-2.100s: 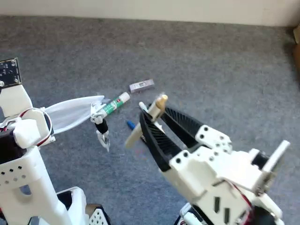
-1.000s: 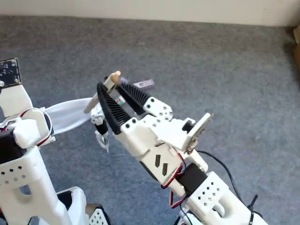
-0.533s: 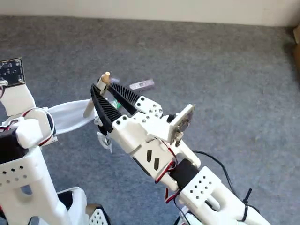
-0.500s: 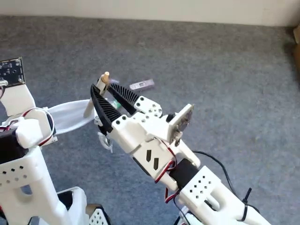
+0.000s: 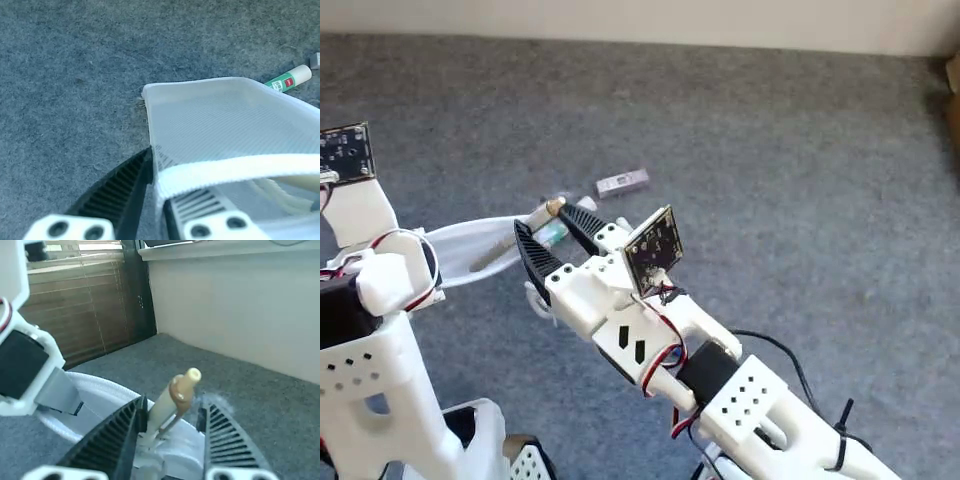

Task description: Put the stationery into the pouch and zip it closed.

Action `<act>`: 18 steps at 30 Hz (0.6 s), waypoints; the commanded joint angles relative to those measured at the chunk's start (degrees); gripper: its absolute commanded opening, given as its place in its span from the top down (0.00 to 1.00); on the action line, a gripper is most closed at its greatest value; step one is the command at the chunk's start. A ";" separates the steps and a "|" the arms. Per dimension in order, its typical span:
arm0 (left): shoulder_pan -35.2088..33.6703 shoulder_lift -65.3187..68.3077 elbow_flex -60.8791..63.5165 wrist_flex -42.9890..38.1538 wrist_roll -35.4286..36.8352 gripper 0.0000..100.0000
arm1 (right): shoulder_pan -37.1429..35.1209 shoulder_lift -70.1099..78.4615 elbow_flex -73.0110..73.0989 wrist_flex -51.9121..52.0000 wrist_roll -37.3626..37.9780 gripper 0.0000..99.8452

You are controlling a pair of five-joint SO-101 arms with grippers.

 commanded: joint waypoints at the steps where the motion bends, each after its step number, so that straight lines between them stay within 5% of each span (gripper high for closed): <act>1: 1.45 0.57 -0.40 -0.79 0.53 0.99 | 0.48 -2.33 -3.82 2.86 0.97 0.83; 18: 1.45 0.57 1.63 -1.76 0.53 0.99 | 4.00 -13.41 -17.63 31.43 -6.33 0.83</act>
